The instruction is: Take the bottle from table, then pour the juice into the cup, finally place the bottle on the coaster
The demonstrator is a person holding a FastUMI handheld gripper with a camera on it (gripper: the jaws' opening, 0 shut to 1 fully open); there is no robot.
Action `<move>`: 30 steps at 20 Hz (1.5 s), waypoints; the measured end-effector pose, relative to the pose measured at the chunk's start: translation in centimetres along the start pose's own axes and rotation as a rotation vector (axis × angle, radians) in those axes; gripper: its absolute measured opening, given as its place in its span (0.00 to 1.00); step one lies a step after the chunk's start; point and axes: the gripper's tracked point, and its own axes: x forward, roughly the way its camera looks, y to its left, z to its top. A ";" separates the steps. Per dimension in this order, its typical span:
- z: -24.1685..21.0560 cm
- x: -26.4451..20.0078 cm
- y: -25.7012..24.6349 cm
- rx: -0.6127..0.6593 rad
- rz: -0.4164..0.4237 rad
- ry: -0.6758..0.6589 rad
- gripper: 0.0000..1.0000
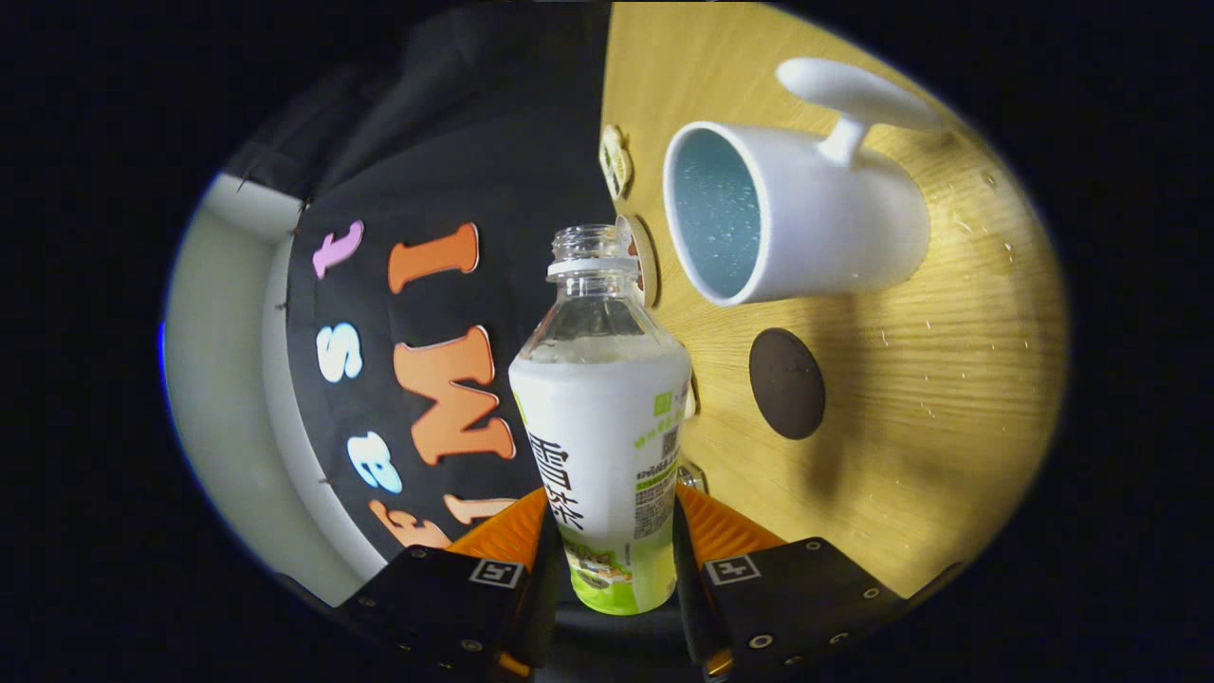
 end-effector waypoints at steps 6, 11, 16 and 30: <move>-0.5 0.4 1.0 -0.467 -0.031 0.044 0.55; 0.0 0.6 0.7 -0.753 -0.092 0.072 0.55; 1.8 1.7 1.0 -1.037 -0.110 0.034 0.55; 4.3 6.4 0.5 -1.624 -0.117 -0.020 0.55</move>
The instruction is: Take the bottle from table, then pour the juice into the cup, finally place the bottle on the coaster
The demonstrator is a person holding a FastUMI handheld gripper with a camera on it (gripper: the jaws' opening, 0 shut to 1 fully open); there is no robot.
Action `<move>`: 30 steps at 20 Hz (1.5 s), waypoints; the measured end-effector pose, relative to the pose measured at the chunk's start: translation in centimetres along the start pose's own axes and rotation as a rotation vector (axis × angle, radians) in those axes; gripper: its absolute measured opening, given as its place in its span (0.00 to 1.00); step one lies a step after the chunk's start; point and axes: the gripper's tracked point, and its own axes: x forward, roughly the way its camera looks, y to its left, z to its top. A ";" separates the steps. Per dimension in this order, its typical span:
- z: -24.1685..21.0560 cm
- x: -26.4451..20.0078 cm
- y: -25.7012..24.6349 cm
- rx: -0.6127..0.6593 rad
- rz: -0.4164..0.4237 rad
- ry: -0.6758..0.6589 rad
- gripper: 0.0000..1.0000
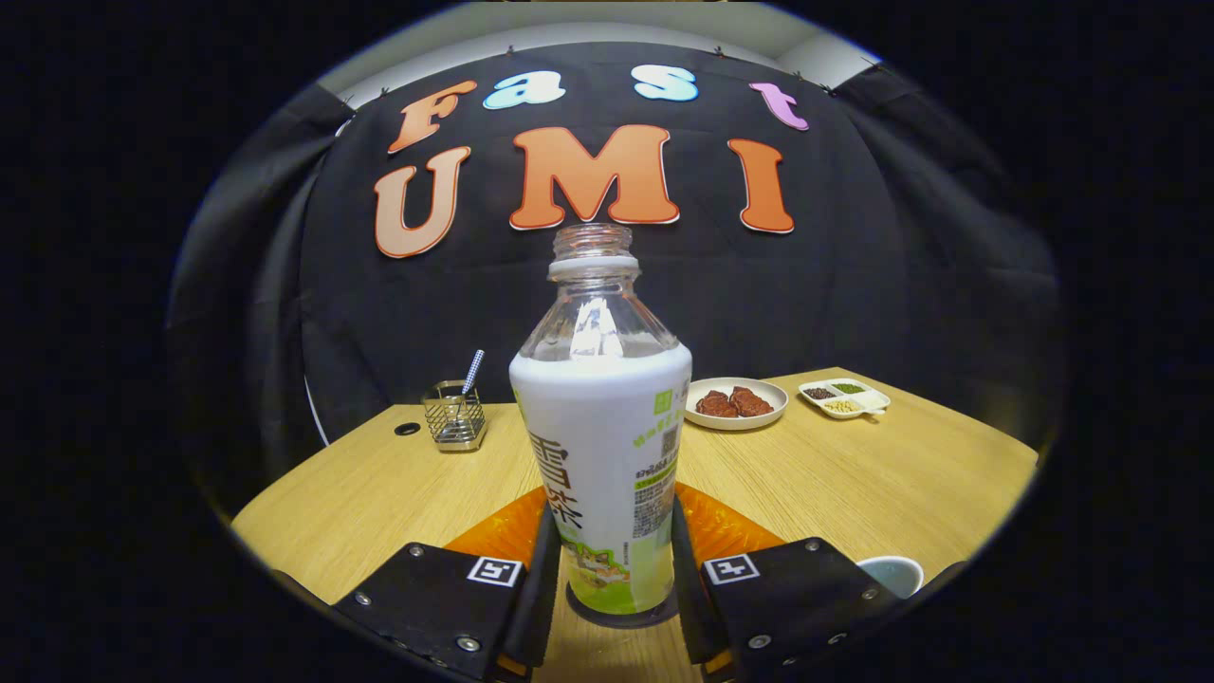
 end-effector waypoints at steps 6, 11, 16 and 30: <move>-1.8 1.6 0.1 -0.001 0.032 0.001 0.56; -3.5 2.0 -1.0 0.049 -0.014 0.011 0.64; -2.7 0.1 0.0 0.027 -0.003 -0.031 0.92; 12.5 -14.5 9.1 -0.040 0.093 -0.229 0.97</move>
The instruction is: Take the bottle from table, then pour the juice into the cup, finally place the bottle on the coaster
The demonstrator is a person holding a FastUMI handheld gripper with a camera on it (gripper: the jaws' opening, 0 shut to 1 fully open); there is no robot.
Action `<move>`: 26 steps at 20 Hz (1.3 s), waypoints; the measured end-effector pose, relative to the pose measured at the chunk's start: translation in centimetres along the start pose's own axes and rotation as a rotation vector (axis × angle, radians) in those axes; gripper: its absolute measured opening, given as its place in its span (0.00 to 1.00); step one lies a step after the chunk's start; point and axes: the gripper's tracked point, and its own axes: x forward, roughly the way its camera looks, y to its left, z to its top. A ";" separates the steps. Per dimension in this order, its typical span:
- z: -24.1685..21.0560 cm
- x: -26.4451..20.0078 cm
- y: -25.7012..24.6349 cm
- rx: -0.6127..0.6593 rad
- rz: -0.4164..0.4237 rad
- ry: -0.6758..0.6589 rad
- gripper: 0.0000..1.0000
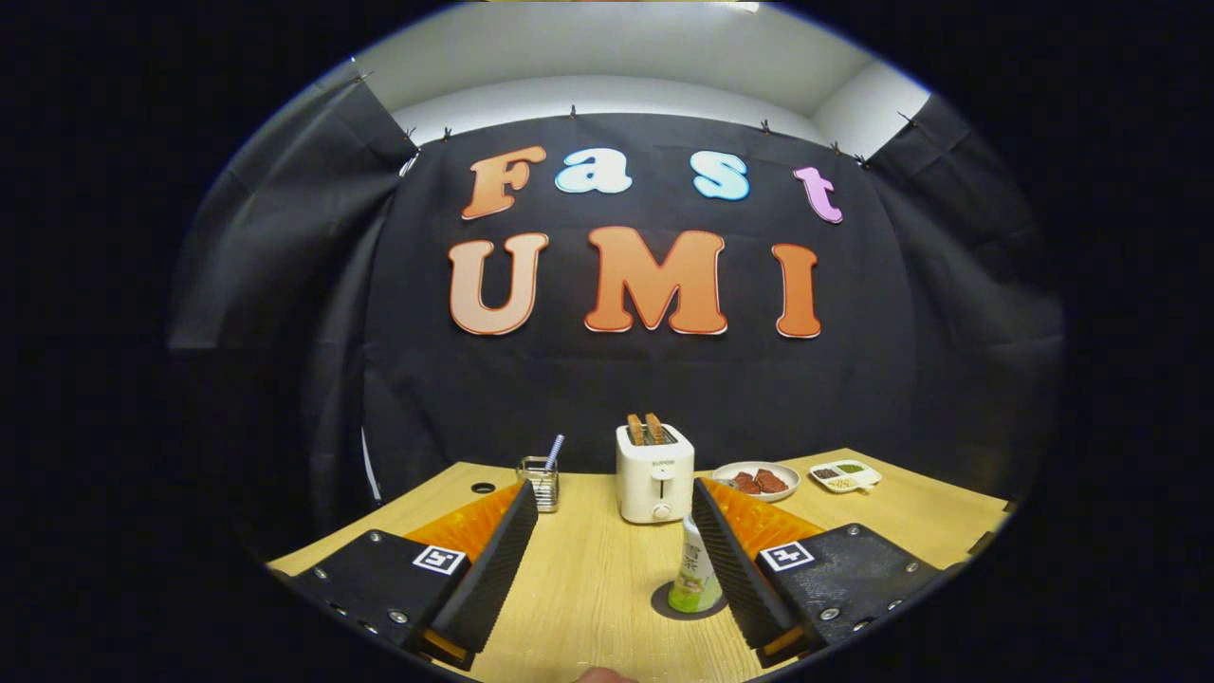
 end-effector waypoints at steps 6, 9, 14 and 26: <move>6.6 -3.8 5.9 -0.002 0.058 -0.075 0.97; 9.0 -5.8 8.0 0.005 0.086 -0.111 0.97; 12.2 -9.3 11.1 0.105 0.155 -0.163 0.96; 14.5 -11.5 13.3 0.103 0.209 -0.166 0.96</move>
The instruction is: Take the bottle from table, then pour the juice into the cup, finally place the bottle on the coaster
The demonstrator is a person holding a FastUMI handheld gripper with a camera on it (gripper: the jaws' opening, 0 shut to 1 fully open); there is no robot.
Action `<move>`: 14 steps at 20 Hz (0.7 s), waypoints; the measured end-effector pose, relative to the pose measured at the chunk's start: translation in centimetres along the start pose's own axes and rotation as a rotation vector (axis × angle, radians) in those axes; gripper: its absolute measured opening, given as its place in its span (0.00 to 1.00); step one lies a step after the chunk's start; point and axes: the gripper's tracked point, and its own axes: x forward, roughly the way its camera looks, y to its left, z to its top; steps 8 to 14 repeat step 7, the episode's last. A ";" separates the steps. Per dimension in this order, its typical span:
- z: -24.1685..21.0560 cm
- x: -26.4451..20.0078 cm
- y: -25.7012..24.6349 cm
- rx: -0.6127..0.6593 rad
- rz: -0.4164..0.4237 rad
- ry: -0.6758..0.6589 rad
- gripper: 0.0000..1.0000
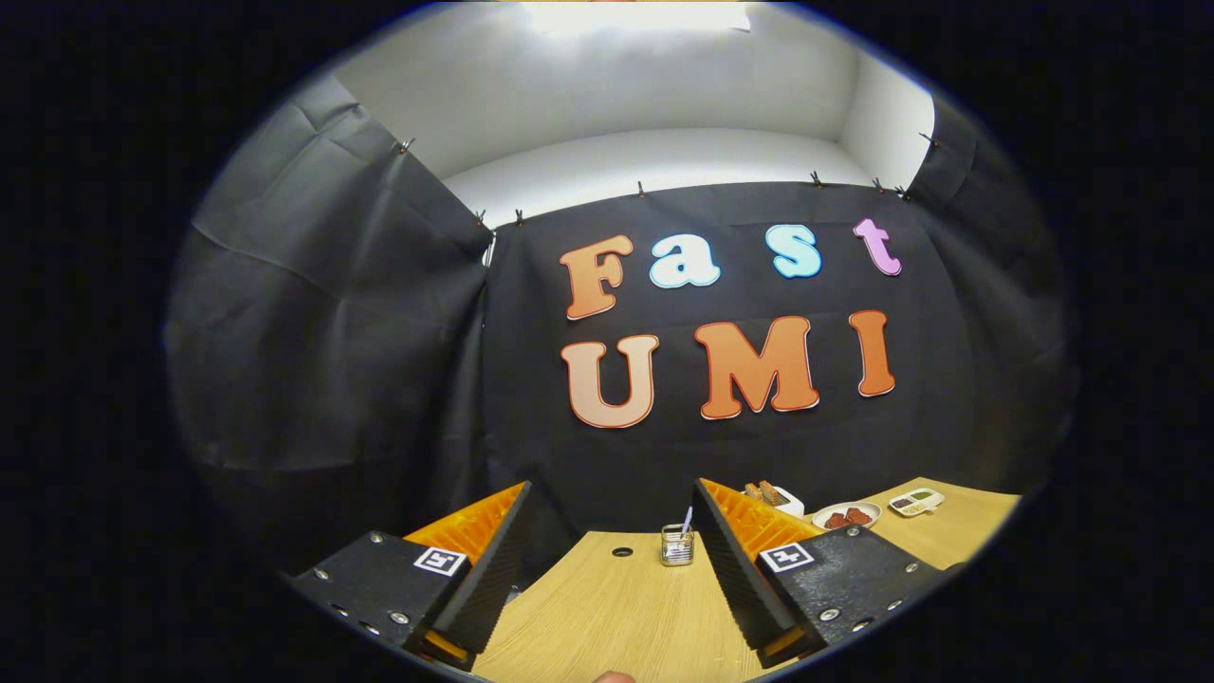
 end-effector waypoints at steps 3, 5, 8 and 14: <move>0.2 0.1 -0.5 0.010 -0.008 -0.005 0.96; -0.2 0.1 -0.9 -0.003 -0.021 0.002 0.96; -0.6 0.2 -1.2 -0.023 -0.034 0.006 0.97; -0.6 0.2 -1.2 -0.023 -0.034 0.006 0.97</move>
